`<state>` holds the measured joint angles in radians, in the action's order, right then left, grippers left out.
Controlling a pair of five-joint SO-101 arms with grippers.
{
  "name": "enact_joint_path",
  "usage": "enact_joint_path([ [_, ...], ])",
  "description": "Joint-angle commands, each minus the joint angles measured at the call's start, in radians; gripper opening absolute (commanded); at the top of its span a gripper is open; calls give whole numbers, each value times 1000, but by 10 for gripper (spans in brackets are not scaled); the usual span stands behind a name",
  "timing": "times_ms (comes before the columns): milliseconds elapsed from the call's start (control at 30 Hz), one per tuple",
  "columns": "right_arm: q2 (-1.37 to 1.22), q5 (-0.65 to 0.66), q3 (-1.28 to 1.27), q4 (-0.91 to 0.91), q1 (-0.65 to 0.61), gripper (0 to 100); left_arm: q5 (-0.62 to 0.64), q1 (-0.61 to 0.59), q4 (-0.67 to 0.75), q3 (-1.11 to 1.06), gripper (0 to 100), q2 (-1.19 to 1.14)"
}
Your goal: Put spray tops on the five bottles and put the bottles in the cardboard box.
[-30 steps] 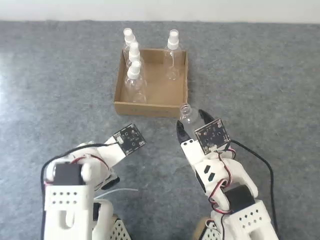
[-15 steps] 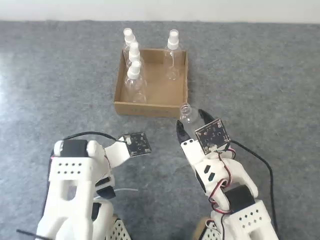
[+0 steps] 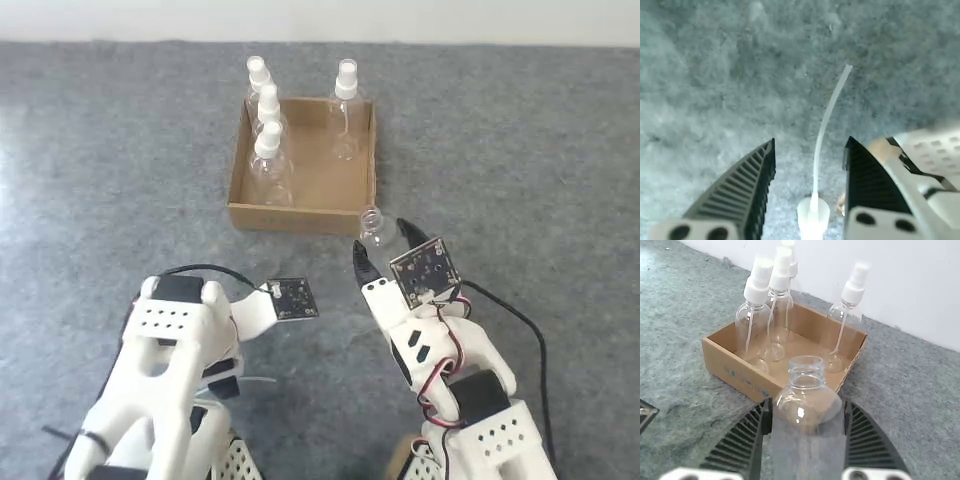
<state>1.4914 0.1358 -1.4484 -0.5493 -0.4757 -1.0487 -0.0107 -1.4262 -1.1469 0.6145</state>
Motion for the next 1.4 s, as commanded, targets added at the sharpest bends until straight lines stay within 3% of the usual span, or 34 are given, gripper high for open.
enact_joint_path([
  [0, 18, -6, 12, 21, 13, 104, 25, -2, 37, 5, 202, -11],
  [200, 18, -6, 12, 21, 13, 104, 130, 9, 130, -10, 146, -12],
  [367, 18, -6, 12, 21, 13, 104, 130, 48, 129, -18, 68, -12],
  [800, 19, -6, 14, 21, 13, 105, 133, 34, 137, -15, 10, -5],
  [1367, 25, -6, 14, 21, 13, 106, 135, -345, 338, 120, 10, -12],
])
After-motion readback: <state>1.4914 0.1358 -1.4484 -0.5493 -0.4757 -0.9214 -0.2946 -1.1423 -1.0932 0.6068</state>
